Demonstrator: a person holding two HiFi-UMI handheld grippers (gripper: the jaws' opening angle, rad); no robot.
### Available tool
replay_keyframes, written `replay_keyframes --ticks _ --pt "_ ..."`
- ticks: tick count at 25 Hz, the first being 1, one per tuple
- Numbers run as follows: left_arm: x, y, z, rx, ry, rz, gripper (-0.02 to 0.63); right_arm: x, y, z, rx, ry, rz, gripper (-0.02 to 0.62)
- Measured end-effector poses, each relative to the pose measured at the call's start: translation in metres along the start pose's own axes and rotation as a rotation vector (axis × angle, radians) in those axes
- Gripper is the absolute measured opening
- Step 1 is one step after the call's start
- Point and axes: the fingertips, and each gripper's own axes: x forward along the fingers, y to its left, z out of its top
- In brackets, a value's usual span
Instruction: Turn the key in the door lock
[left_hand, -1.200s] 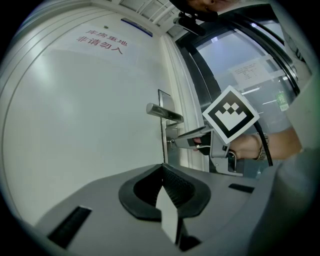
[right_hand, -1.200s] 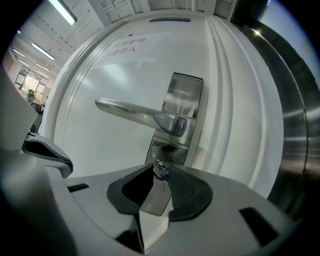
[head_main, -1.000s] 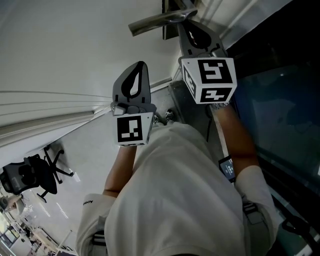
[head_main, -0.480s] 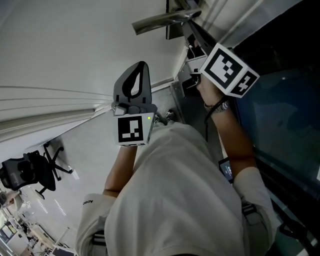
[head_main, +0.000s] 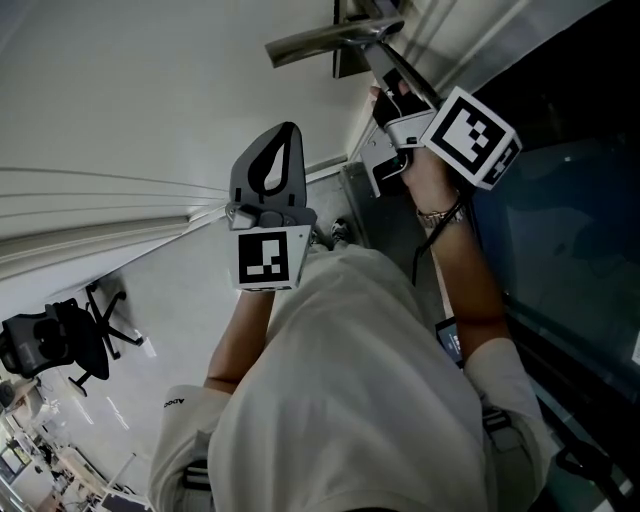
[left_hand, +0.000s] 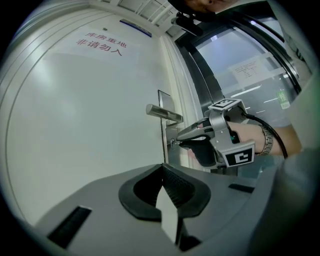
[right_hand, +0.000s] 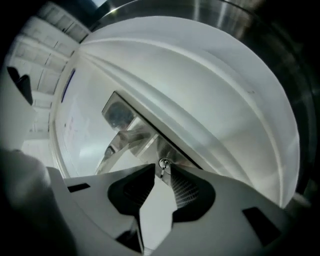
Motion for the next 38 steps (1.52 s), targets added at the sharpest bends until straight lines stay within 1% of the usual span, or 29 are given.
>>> replay_keyframes --ticks 1,2,4,6,7,8,9,11,12,14,16,19,22,24,29,33,36,38 --pt "0.0 -0.002 0.0 -0.001 0.001 -0.001 0.009 -0.003 0.002 -0.001 -0.092 0.014 -0.008 0.105" --pt "0.0 -0.004 0.0 0.0 0.002 -0.002 0.009 -0.005 0.004 -0.002 -0.197 0.028 -0.02 0.137" --pt "0.001 -0.004 -0.001 0.006 0.0 -0.003 0.009 -0.008 0.006 -0.003 -0.455 0.055 -0.067 0.154" --pt "0.002 -0.004 -0.001 0.008 -0.002 -0.003 0.009 -0.009 0.007 -0.006 -0.749 0.092 -0.125 0.163" --pt "0.002 -0.004 -0.002 0.009 -0.003 -0.003 0.009 -0.009 0.008 -0.01 -0.876 0.12 -0.143 0.163" --pt "0.002 -0.004 -0.002 0.011 -0.004 -0.004 0.009 -0.009 0.008 -0.013 -0.967 0.15 -0.148 0.163" --pt "0.002 -0.004 -0.002 0.014 -0.006 -0.006 0.009 -0.008 0.009 -0.017 -1.016 0.175 -0.142 0.162" --pt "0.002 -0.004 -0.002 0.013 -0.003 -0.008 0.009 -0.006 0.01 -0.019 -1.052 0.193 -0.134 0.161" --pt "0.002 -0.005 -0.002 0.013 -0.002 -0.008 0.009 -0.006 0.01 -0.018 -1.078 0.187 -0.142 0.161" --pt "0.001 -0.004 -0.002 0.016 -0.004 -0.008 0.01 -0.006 0.011 -0.013 -1.181 0.166 -0.179 0.161" --pt "0.001 -0.002 -0.003 0.017 -0.002 -0.005 0.009 -0.005 0.013 -0.011 -1.334 0.154 -0.226 0.161" --pt "0.0 -0.001 -0.003 0.018 0.0 -0.001 0.009 -0.004 0.012 -0.013 -1.6 0.165 -0.299 0.161" --pt "-0.001 -0.002 -0.003 0.021 0.001 -0.006 0.009 -0.003 0.012 -0.018 -1.799 0.156 -0.361 0.161" --pt "0.0 -0.003 -0.002 0.026 0.0 -0.011 0.009 0.0 0.011 -0.023 -1.868 0.152 -0.377 0.16" --pt "-0.001 -0.001 -0.003 0.026 0.006 -0.006 0.009 0.005 0.011 -0.024 -1.913 0.15 -0.389 0.118" --pt "-0.001 0.0 -0.005 0.026 0.011 -0.003 0.009 0.008 0.01 -0.024 -1.917 0.162 -0.381 0.115" --pt "0.0 0.001 -0.005 0.03 0.004 -0.003 0.009 0.008 0.009 -0.024 -1.9 0.159 -0.387 0.11" --pt "0.0 0.002 -0.004 0.032 -0.001 -0.002 0.009 0.008 0.007 -0.022 -1.89 0.158 -0.395 0.088"
